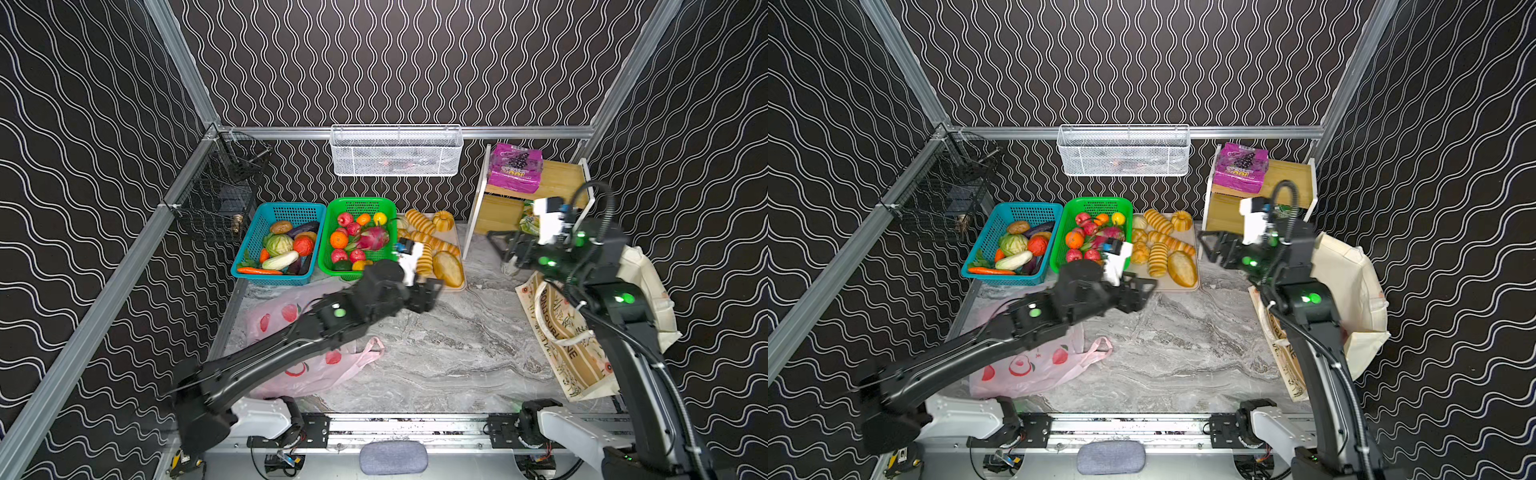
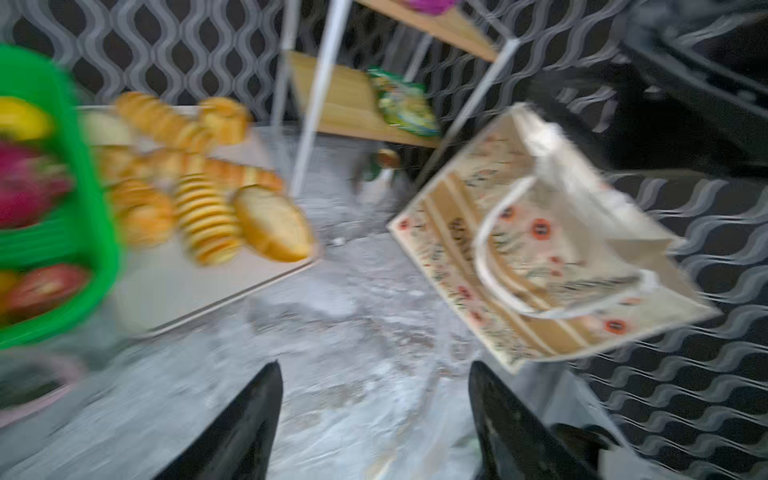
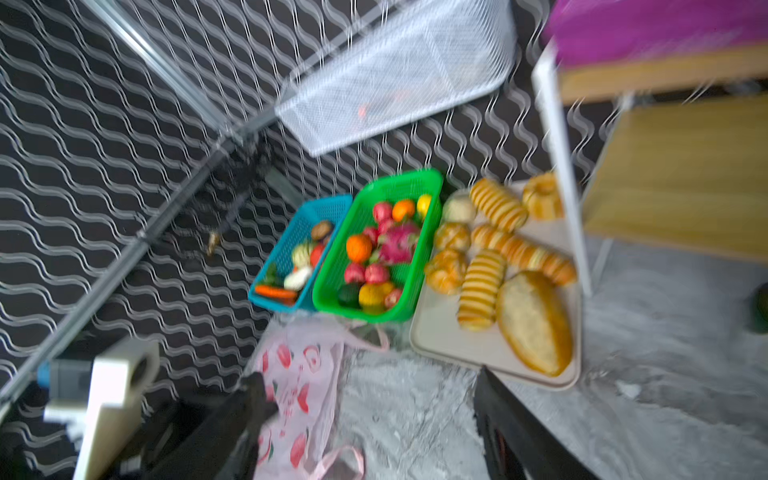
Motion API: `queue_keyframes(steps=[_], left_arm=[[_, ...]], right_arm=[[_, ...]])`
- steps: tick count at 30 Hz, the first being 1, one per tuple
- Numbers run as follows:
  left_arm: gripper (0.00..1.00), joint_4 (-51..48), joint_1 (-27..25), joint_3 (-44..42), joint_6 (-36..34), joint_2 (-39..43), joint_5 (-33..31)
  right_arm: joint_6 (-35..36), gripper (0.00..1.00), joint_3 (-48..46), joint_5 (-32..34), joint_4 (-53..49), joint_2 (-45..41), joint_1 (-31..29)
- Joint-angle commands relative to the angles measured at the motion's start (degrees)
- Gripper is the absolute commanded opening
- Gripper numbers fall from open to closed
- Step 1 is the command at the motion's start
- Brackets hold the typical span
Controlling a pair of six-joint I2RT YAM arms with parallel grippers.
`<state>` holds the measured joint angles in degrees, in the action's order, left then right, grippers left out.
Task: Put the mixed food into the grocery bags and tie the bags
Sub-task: 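Release the tote bag and move both grippers toward the pink plastic bag, then grasp the pink plastic bag edge with the left gripper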
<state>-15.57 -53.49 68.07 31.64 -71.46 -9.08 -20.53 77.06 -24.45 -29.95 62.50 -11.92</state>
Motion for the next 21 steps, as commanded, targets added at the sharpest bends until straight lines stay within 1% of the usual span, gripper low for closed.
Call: queue_keyframes(steps=[1,3,4,7,9,12,14,16,17,19,21], left_arm=[[0.75,-16.07,6.9,-6.65,1.04,5.19,-2.12],[0.76,-24.01,11.74,-9.31,2.81,6.73,-3.1],[0.76,-25.85,13.47,-10.77,2.99,7.3,-3.62],[0.75,-29.29,20.1,-14.8,3.17,7.02,-1.31],[0.75,-27.82,23.94,-17.62,2.52,5.82,2.0],[0.74,-24.36,27.85,-19.8,2.1,1.79,6.47],[0.73,-23.48,29.22,-19.31,1.64,-2.01,8.06],[0.71,-21.69,30.18,-18.9,0.62,-5.53,10.95],[0.67,-21.24,30.62,-18.5,0.23,-7.16,12.06],[0.62,-21.5,30.68,-17.89,-0.31,-9.76,11.79],[0.57,-22.06,30.72,-18.05,-0.61,-11.5,9.44]], right_arm=[[-0.3,0.79,-2.51,8.15,1.64,3.37,-9.5],[-0.67,0.79,-3.42,11.28,2.74,6.87,-16.38],[-1.05,0.79,-3.4,12.25,3.07,8.84,-18.71],[-2.03,0.79,-3.69,13.32,5.96,15.22,-25.4],[-2.73,0.78,-2.7,14.07,6.94,20.01,-28.93],[-4.54,0.77,-0.62,13.2,6.8,25.81,-31.66],[-5.87,0.77,-0.82,12.14,8.49,27.94,-32.73],[-7.64,0.77,-1.74,10.7,10.54,29.13,-33.39],[-8.51,0.77,-2.56,9.69,11.84,29.54,-33.64],[-10.21,0.77,-4.08,8.24,14.07,30.04,-33.86],[-11.37,0.77,-5.12,7.24,15.33,30.47,-33.96]])
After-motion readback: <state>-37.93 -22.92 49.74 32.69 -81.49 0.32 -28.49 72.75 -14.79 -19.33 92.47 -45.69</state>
